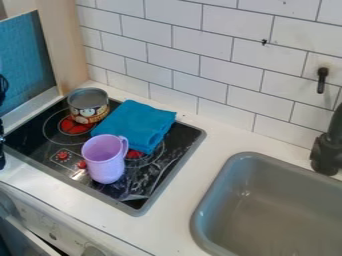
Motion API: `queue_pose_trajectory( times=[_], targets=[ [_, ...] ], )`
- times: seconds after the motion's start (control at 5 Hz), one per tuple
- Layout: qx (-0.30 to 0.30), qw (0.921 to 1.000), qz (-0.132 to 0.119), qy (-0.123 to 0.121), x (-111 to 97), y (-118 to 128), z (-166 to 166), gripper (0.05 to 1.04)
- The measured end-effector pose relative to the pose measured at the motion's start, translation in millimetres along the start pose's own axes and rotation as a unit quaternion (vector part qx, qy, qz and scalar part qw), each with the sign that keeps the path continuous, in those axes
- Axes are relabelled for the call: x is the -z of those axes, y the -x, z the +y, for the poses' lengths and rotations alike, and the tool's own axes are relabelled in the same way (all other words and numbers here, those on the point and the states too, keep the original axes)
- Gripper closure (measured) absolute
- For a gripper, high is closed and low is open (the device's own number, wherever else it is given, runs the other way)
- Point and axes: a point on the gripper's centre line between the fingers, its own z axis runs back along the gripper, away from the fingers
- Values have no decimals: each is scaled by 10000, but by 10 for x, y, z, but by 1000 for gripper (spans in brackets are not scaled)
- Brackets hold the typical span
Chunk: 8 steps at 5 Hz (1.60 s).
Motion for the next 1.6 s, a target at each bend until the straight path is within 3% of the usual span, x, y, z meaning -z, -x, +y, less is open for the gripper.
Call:
queue_pose_trajectory(
  times=[0.2,0.6,1.6],
  targets=[
    [20,10000,-71,-17,-8,-22,6,85],
    [-138,9998,91,-78,57,-1,36,85],
    [-241,9995,168,-73,104,-100,40,85]
  ],
)
